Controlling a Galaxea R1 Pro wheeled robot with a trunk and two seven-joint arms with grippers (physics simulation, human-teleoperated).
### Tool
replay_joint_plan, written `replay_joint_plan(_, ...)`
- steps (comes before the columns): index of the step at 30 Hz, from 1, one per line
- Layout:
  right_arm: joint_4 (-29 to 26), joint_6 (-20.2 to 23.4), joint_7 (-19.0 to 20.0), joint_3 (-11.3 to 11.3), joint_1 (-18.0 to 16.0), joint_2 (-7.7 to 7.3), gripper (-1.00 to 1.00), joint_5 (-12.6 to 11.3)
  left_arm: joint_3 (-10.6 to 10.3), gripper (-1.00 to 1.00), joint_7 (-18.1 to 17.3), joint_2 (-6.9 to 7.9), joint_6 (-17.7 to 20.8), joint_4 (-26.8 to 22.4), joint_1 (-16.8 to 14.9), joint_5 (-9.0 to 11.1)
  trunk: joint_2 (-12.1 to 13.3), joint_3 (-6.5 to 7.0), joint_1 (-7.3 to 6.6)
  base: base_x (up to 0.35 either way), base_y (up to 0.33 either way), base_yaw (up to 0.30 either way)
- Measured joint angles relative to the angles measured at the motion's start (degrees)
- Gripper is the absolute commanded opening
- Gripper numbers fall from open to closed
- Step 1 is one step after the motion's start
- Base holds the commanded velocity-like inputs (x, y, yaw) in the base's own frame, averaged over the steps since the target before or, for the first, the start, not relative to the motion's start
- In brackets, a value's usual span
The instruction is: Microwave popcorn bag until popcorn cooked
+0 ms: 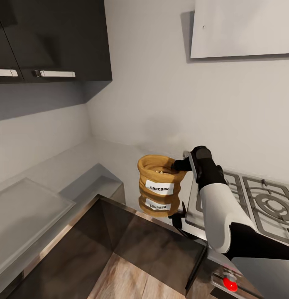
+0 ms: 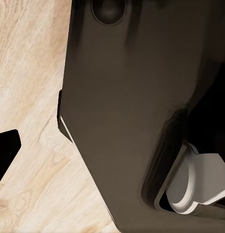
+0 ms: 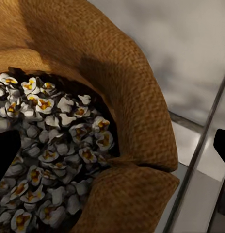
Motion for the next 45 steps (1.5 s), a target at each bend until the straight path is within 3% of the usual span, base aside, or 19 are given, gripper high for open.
replay_joint_plan(12, 0.2, 0.0, 0.0, -0.1, 0.0, -0.45, 1.0, 0.1, 0.0, 1.0, 0.1, 0.0, 0.0, 0.0, 0.0, 0.1, 0.0, 0.0, 0.0, 0.0, 0.0, 0.0)
replay_joint_plan(13, 0.2, 0.0, 0.0, -0.1, 0.0, -0.46, -1.0, 0.1, 0.0, 1.0, 0.1, 0.0, 0.0, 0.0, 0.0, 0.1, 0.0, 0.0, 0.0, 0.0, 0.0, 0.0)
replay_joint_plan(29, 0.2, 0.0, 0.3, -0.3, 0.0, -0.35, -1.0, 0.1, 0.0, 1.0, 0.1, 0.0, 0.0, 0.0, 0.0, 0.1, 0.0, 0.0, 0.0, 0.0, 0.0, 0.0)
replay_joint_plan(45, -3.5, 0.0, 0.6, -0.3, 0.0, -0.37, -1.0, 0.0, 0.0, 1.0, 0.0, 0.0, 0.0, 0.1, 0.0, 0.0, 0.0, 0.0, 0.0, 0.0, 0.0, 0.0)
